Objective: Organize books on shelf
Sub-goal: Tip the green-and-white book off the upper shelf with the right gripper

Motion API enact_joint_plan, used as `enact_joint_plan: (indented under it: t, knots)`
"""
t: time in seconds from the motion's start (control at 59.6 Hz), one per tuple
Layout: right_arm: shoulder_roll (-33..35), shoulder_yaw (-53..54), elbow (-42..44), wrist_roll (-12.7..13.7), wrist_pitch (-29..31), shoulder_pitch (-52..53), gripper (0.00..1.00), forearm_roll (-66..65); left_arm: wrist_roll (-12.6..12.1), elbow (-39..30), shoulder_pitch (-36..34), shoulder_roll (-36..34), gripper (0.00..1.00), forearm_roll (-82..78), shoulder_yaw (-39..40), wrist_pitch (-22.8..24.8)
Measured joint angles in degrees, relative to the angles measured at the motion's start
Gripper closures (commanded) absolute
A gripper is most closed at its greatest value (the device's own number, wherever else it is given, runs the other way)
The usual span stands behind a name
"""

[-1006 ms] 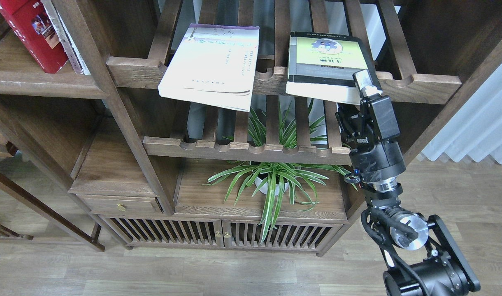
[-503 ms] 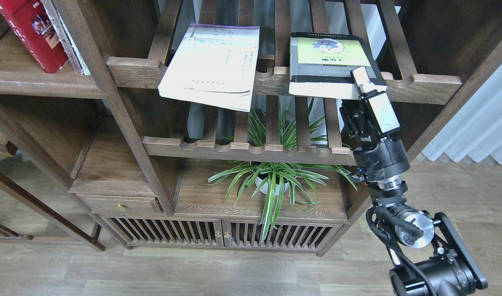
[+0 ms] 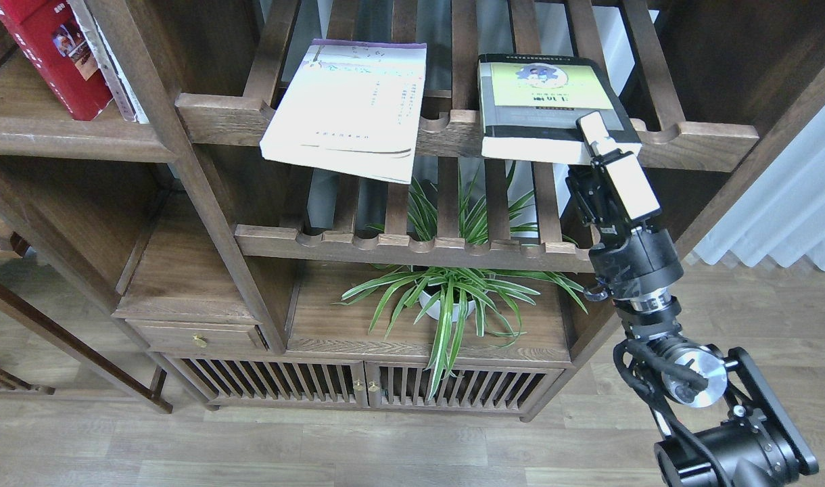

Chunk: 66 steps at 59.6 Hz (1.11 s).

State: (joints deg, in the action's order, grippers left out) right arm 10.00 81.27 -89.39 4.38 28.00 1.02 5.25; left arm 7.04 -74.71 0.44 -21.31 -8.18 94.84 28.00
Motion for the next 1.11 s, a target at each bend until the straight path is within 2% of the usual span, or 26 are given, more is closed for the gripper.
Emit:
enact_joint_plan:
  t: [0.117,0.537,0.805,0.99,1.107]
  knots:
    - [0.8,-0.2,0.0,0.3,0.0,-1.2,0.95,0.0,0.0,0.0,0.0,0.0,0.00,0.0,0.0,0.0]
    - [1.0,-3.1,-0.4,0.5,0.0,-10.3,0.96,0.3,0.0,0.0,1.4,0.3,0.00,0.4,-1.7,0.0]
    - [1.0,-3.4,-0.3,0.6,0.0,-17.7,0.96,0.3,-0.2,-0.1,4.1,1.0,0.00,5.4,-13.6,0.0]
    - [1.3,-5.2,-0.3,3.2,-0.1,-23.1,0.96,0.3,-0.1,-0.1,4.6,1.7,0.00,7.8,-20.5,0.0]
    - [1.2,-7.9,-0.2,4.0,-0.1,-26.5,0.96,0.2,0.1,-0.1,4.7,1.9,0.00,9.6,-26.5,0.0]
